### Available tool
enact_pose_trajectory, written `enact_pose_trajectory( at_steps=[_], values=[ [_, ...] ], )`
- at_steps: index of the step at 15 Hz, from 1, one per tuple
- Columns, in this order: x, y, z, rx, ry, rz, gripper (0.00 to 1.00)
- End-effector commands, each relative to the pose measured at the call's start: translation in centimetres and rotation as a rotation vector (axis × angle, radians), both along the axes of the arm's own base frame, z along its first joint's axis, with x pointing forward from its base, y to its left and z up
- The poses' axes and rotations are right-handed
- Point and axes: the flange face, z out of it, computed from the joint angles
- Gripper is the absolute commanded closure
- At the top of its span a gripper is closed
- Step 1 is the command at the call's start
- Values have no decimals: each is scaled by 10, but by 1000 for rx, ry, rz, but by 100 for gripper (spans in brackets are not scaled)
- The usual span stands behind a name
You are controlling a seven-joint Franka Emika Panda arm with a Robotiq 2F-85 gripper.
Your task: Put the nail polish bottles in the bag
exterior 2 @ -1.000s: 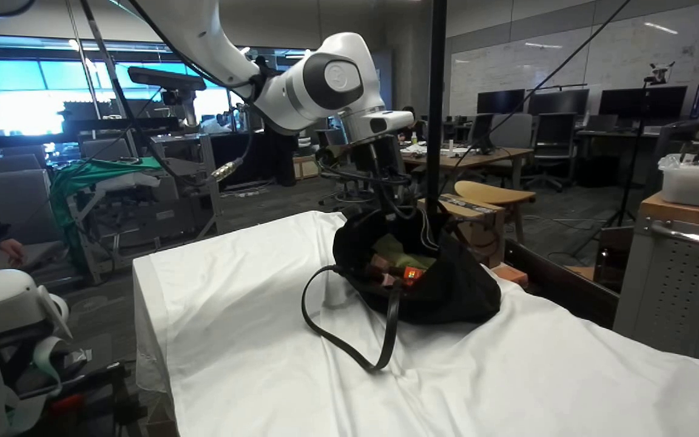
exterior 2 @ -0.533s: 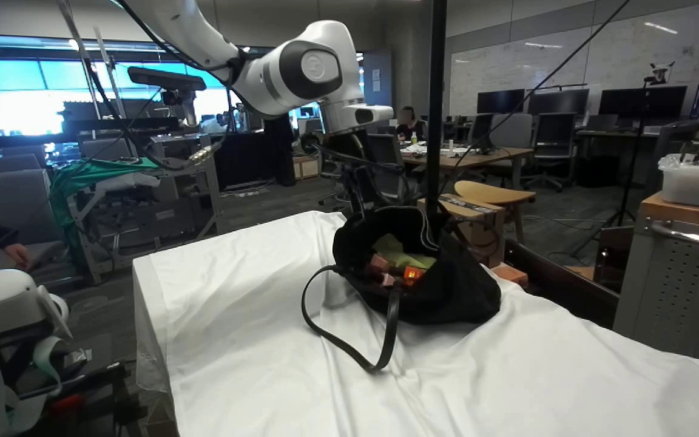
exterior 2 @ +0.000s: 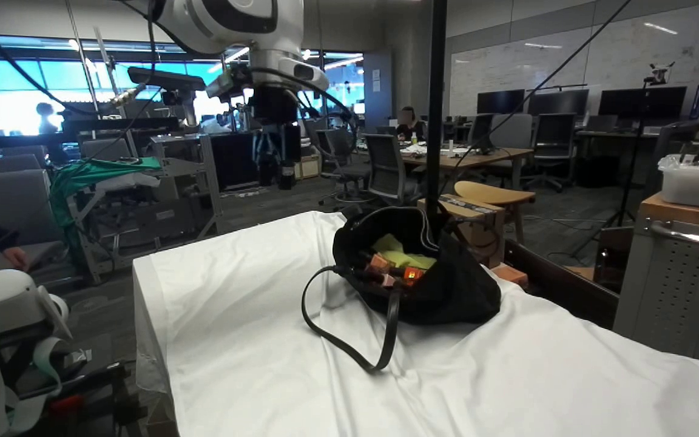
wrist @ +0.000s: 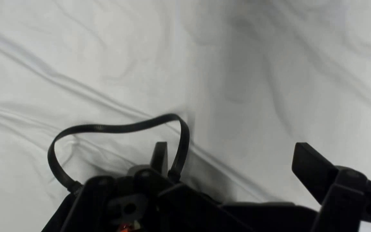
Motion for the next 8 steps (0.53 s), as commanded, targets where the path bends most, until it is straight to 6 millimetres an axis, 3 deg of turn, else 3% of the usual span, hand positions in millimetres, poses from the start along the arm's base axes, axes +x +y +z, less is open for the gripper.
enact_pose_trajectory(
  at_steps=[1, 4, 8],
  values=[
    [-60, -3, 32, 14, 48, 108, 0],
    [-94, -9, 47, 7, 32, 166, 0],
    [-142, -21, 50, -12, -43, 201, 0]
  ],
)
